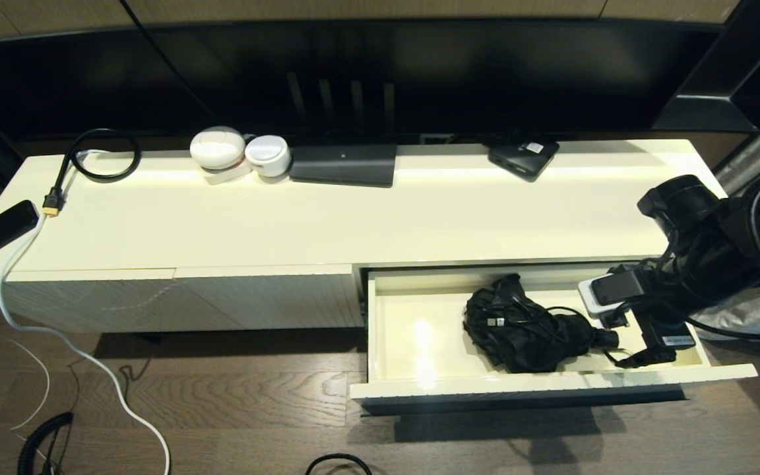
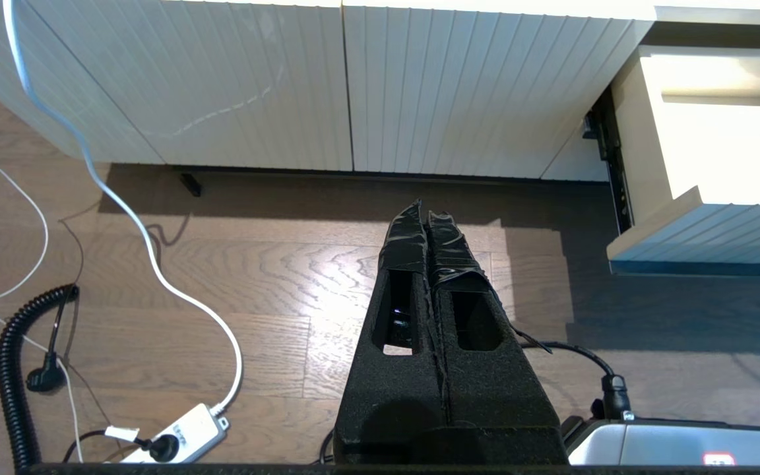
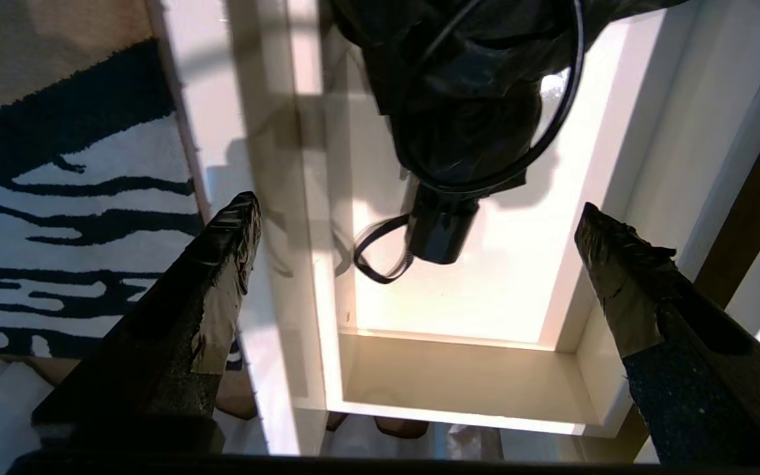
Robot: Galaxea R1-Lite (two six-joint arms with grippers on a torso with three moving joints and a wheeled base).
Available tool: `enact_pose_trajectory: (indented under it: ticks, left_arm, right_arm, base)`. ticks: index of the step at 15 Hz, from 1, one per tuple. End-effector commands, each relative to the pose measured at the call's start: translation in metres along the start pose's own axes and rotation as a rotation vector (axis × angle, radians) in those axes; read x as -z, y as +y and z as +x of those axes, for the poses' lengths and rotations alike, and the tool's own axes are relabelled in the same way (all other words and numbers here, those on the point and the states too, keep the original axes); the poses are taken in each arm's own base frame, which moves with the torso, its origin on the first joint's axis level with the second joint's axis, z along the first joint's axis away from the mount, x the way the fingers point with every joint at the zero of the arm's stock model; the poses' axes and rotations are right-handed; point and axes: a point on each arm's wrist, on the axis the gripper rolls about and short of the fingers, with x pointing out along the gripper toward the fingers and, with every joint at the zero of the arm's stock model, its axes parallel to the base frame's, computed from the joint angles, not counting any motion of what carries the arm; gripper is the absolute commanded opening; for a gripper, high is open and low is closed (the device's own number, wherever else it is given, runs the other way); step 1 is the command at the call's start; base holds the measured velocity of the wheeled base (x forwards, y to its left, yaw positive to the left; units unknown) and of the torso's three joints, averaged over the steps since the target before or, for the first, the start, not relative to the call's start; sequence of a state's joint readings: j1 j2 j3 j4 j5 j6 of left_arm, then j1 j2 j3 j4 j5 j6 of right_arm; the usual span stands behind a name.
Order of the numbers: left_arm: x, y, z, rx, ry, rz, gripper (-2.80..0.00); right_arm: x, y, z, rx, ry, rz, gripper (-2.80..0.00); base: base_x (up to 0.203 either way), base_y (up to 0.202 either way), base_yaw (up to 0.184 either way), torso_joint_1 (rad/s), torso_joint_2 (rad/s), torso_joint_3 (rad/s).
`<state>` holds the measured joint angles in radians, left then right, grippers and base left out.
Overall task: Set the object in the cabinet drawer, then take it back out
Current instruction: Take the data cable out of the drawer and put it on the table
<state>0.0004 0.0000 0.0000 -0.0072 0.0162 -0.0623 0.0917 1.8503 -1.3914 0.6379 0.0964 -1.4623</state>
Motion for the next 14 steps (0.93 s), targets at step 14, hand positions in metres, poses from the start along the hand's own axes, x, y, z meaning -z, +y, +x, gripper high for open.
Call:
enact_pose_trajectory:
  ticks: [14]
  left_arm:
    - [0.000,0.000,0.000,-0.002,-0.001,-0.001,-2.80]
  right_arm:
    - [0.011,-0.026,0.042,0.025,0.004,0.027,0.00]
  base:
    - [0.000,0.000,0.000,0.000,0.00,0.000]
